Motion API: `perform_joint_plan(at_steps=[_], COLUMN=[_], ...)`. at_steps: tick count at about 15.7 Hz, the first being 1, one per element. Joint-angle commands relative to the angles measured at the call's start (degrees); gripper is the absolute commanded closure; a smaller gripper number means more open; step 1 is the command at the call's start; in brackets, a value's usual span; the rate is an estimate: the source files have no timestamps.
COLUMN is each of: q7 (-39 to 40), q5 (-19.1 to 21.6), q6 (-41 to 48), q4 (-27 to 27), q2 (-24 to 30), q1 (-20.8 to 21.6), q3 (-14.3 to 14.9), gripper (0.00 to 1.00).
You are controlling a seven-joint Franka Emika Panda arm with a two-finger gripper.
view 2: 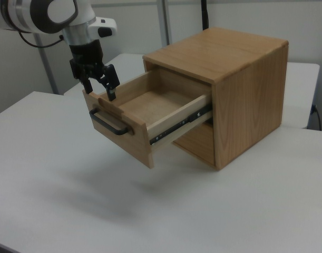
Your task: Open the drawer by sliding it
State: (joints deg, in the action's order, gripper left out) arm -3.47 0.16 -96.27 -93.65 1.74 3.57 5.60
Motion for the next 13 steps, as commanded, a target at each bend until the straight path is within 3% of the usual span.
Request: perform_joint_plan(at_steps=[1,13], q7=[2.9,4.7], q5=[-0.4,-0.5], q6=[1.7,2.1], q4=[1.2,1.1], q2=[0.0,0.5], q1=[-1.6,-1.5], q3=[-2.1,-2.1], gripper=[0.0,0.0])
